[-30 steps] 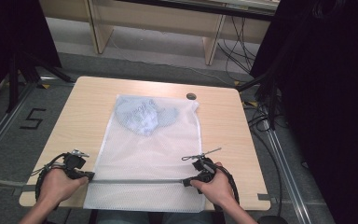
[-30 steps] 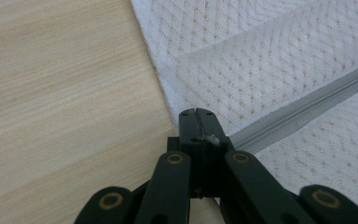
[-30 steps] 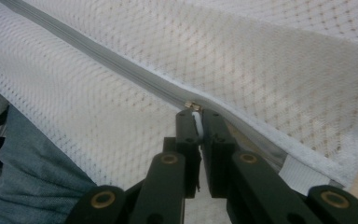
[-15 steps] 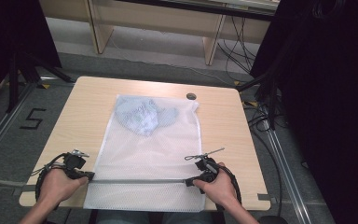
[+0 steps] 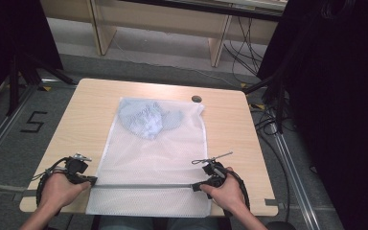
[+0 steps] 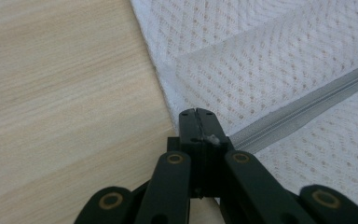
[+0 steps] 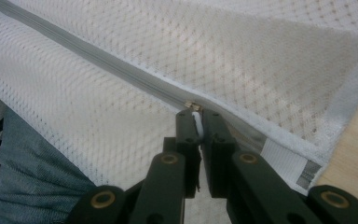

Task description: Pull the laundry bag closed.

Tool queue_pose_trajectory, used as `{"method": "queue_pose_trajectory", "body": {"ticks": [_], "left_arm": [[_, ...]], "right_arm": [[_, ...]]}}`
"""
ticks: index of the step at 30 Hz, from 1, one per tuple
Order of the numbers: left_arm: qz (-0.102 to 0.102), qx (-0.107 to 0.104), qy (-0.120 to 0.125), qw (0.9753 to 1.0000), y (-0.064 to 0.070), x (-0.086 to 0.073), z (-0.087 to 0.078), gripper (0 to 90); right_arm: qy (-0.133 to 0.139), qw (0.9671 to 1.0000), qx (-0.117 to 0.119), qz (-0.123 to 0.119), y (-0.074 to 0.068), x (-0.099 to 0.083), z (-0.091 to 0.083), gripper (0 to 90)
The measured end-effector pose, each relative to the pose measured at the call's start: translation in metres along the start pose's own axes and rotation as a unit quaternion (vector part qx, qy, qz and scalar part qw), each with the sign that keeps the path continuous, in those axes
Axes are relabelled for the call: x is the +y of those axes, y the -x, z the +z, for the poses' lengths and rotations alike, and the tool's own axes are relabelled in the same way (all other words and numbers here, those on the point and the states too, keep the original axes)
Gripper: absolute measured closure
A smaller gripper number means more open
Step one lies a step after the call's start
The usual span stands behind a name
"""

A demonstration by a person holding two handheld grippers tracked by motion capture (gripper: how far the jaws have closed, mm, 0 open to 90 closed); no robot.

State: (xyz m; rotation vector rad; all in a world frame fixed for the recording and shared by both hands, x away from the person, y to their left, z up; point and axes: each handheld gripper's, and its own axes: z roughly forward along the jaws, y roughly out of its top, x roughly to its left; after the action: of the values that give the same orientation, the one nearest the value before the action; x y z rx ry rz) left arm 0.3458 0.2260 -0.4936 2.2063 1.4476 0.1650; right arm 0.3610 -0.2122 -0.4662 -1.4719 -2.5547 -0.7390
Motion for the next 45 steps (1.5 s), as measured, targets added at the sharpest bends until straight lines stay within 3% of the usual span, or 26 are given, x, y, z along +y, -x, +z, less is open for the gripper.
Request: {"method": "queue_pose_trajectory", "body": {"ticks": [2, 9, 13, 16, 18, 19, 27, 28, 33, 35, 38, 39, 40, 41, 43, 44, 45], "left_arm": [[0.002, 0.0, -0.002, 1.0, 0.0, 0.0, 0.0, 89.9], [0.002, 0.0, -0.001, 1.0, 0.0, 0.0, 0.0, 89.9], [0.003, 0.0, -0.001, 1.0, 0.0, 0.0, 0.0, 89.9], [0.002, -0.002, 0.0, 1.0, -0.001, 0.0, 0.0, 89.9], [0.003, -0.003, -0.001, 1.0, -0.001, 0.0, 0.0, 89.9], [0.003, 0.0, -0.001, 1.0, 0.0, 0.0, 0.0, 89.9], [0.003, -0.001, -0.001, 1.0, 0.0, 0.0, 0.0, 89.9], [0.003, -0.001, -0.001, 1.0, 0.0, 0.0, 0.0, 89.9], [0.008, 0.001, -0.001, 1.0, -0.001, 0.0, 0.0, 89.9], [0.005, 0.0, -0.001, 1.0, 0.0, 0.0, 0.0, 89.9], [-0.001, 0.005, 0.007, 1.0, 0.0, 0.0, 0.001, 89.9], [-0.001, 0.005, 0.007, 1.0, 0.0, 0.0, 0.001, 89.9], [-0.001, 0.005, 0.007, 1.0, 0.0, 0.0, 0.001, 89.9], [0.008, 0.0, -0.002, 1.0, -0.001, 0.0, 0.0, 89.9], [-0.002, 0.003, 0.007, 1.0, 0.001, 0.0, 0.001, 89.9], [0.01, -0.001, -0.002, 0.9999, -0.001, 0.0, 0.0, 89.9], [0.005, -0.001, 0.002, 1.0, 0.0, 0.0, 0.0, 89.9]], "right_arm": [[0.003, 1.0, 0.002, -0.009, 0.002, 0.0, 0.0, 86.9], [-0.004, 1.0, 0.003, 0.006, 0.003, -0.001, -0.001, 86.9], [0.0, 1.0, 0.003, 0.0, 0.005, -0.002, -0.002, 86.9], [-0.001, 0.9998, -0.001, 0.018, 0.005, -0.002, -0.003, 86.8], [0.0, 1.0, 0.004, 0.002, 0.008, -0.002, -0.004, 86.9], [0.002, 0.9999, 0.004, 0.011, 0.008, -0.002, -0.004, 86.9], [-0.001, 1.0, 0.008, -0.005, 0.011, -0.002, -0.004, 86.9], [-0.004, 0.9999, 0.007, 0.012, 0.009, -0.003, -0.005, 86.9], [0.0, 0.9999, 0.008, 0.01, 0.011, -0.004, -0.006, 86.8], [0.001, 0.9997, 0.006, 0.023, 0.011, -0.004, -0.007, 86.9], [-0.002, 0.9998, 0.008, 0.016, 0.012, -0.004, -0.007, 86.8], [0.004, 0.9999, 0.012, -0.006, 0.015, -0.004, -0.006, 86.8], [0.0, 0.9998, 0.013, 0.012, 0.013, -0.005, -0.007, 86.8], [0.0, 0.9999, 0.011, 0.013, 0.013, -0.005, -0.007, 86.9], [-0.001, 0.9998, 0.008, 0.018, 0.013, -0.005, -0.008, 86.9], [-0.001, 0.9998, 0.011, 0.017, 0.013, -0.005, -0.008, 86.9], [0.002, 0.9999, 0.01, 0.014, 0.014, -0.005, -0.008, 86.9]]}}
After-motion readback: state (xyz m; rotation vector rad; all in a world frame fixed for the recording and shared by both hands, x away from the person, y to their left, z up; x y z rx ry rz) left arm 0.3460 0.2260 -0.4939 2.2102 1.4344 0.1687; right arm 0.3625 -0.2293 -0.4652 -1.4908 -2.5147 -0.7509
